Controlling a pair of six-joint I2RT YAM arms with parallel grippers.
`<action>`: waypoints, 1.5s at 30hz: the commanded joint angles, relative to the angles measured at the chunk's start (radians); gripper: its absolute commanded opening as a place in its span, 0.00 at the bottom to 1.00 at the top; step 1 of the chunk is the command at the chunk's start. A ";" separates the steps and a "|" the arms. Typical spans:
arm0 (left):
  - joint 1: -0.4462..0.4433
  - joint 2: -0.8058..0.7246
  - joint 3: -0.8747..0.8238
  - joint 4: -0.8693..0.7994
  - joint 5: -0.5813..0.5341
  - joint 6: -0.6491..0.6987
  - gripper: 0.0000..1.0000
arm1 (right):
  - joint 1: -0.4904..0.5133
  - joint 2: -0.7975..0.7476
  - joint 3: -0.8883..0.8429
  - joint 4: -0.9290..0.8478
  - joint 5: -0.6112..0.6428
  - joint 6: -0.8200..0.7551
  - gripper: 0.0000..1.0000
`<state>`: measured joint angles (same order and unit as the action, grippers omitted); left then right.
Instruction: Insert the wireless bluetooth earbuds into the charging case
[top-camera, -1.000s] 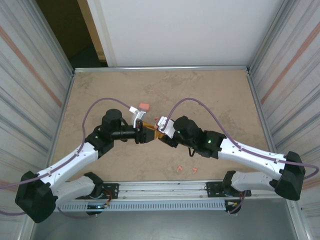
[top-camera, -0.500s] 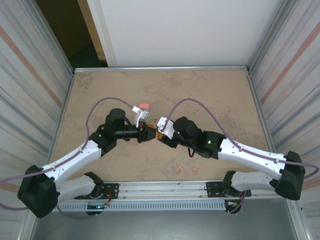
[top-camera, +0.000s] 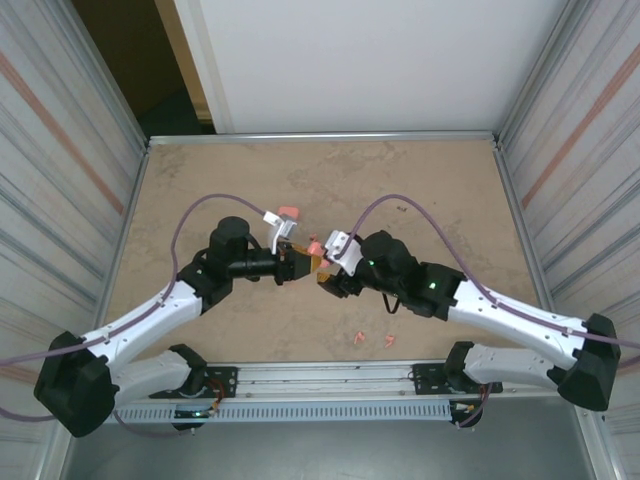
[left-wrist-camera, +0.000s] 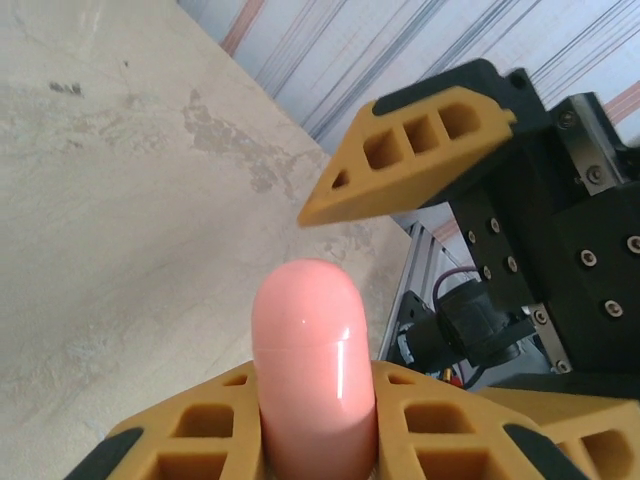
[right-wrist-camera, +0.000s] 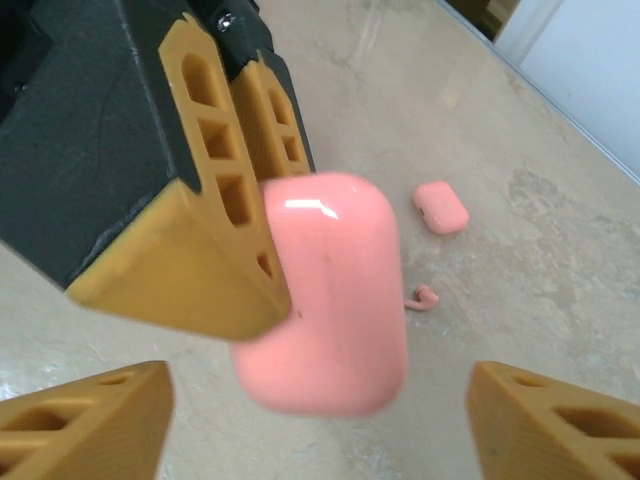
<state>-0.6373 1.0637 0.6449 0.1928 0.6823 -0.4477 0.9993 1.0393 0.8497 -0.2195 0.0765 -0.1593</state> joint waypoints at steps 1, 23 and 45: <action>-0.009 -0.053 -0.029 0.088 -0.051 0.032 0.00 | -0.062 -0.098 -0.051 0.039 -0.166 0.103 0.86; -0.012 -0.201 -0.301 0.736 -0.107 0.092 0.00 | -0.351 -0.098 -0.196 0.666 -0.750 0.633 0.97; -0.022 -0.248 -0.317 0.730 -0.092 0.132 0.00 | -0.284 0.102 -0.068 0.661 -0.703 0.620 0.83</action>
<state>-0.6502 0.8318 0.3313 0.8806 0.5777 -0.3393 0.7136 1.1347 0.7448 0.4198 -0.6483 0.4416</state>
